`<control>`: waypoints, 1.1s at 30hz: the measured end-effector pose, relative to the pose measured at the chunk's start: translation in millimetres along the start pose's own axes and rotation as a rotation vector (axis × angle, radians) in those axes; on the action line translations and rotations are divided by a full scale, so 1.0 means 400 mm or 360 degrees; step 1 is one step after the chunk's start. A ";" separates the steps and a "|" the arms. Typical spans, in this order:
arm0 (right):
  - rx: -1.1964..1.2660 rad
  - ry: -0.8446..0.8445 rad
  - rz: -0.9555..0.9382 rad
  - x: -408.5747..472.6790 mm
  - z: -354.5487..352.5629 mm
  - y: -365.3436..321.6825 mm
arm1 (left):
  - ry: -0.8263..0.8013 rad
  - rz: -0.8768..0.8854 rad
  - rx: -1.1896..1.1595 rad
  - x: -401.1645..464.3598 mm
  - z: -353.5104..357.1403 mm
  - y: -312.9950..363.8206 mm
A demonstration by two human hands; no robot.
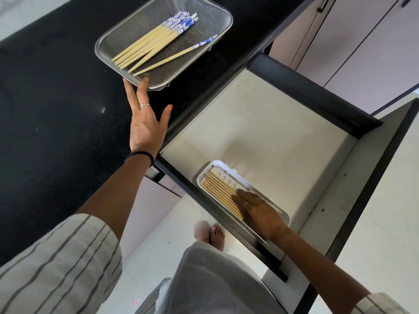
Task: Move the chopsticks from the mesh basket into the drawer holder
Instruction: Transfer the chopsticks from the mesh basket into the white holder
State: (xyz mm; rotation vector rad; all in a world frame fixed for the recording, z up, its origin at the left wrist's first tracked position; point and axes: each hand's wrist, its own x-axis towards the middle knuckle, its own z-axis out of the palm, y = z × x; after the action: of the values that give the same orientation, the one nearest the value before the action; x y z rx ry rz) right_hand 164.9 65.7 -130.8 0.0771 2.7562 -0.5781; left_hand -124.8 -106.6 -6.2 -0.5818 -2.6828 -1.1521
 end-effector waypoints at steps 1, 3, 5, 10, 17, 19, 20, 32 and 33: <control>-0.0028 -0.0007 -0.0058 0.003 -0.003 -0.001 | 0.0001 0.0002 -0.0001 0.000 0.001 -0.001; -0.0084 -0.0044 -0.0168 0.010 -0.006 -0.003 | 0.0000 0.0000 -0.0009 0.001 0.002 -0.001; -0.0128 -0.0103 -0.0226 0.014 -0.005 -0.004 | 0.0000 0.0003 -0.0016 0.001 0.003 -0.002; -0.0244 -0.0148 -0.0257 0.007 -0.002 0.001 | 0.0018 -0.0003 0.0010 -0.001 0.002 0.000; -0.0281 -0.0202 -0.0294 0.003 -0.017 0.000 | 0.0007 -0.0008 -0.0006 -0.001 0.000 0.000; -0.0286 -0.0217 -0.0295 0.004 -0.020 -0.002 | 0.0004 -0.0009 -0.0004 -0.002 0.001 0.000; -0.0288 -0.0210 -0.0300 0.006 -0.023 -0.003 | 0.0007 -0.0009 0.0006 -0.002 0.000 0.001; -0.0414 -0.0198 -0.0304 0.025 -0.012 0.003 | -0.0001 -0.0029 0.0020 -0.003 -0.002 0.005; -0.0418 -0.0201 -0.0311 0.022 -0.012 0.006 | -0.0001 -0.0030 0.0023 -0.004 -0.001 0.005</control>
State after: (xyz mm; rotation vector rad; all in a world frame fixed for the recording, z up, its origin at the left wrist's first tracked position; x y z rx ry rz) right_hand 155.6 69.7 -130.4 -0.2817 2.7057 -0.2526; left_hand -122.5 -106.1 -4.9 -0.5554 -2.7004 -1.1368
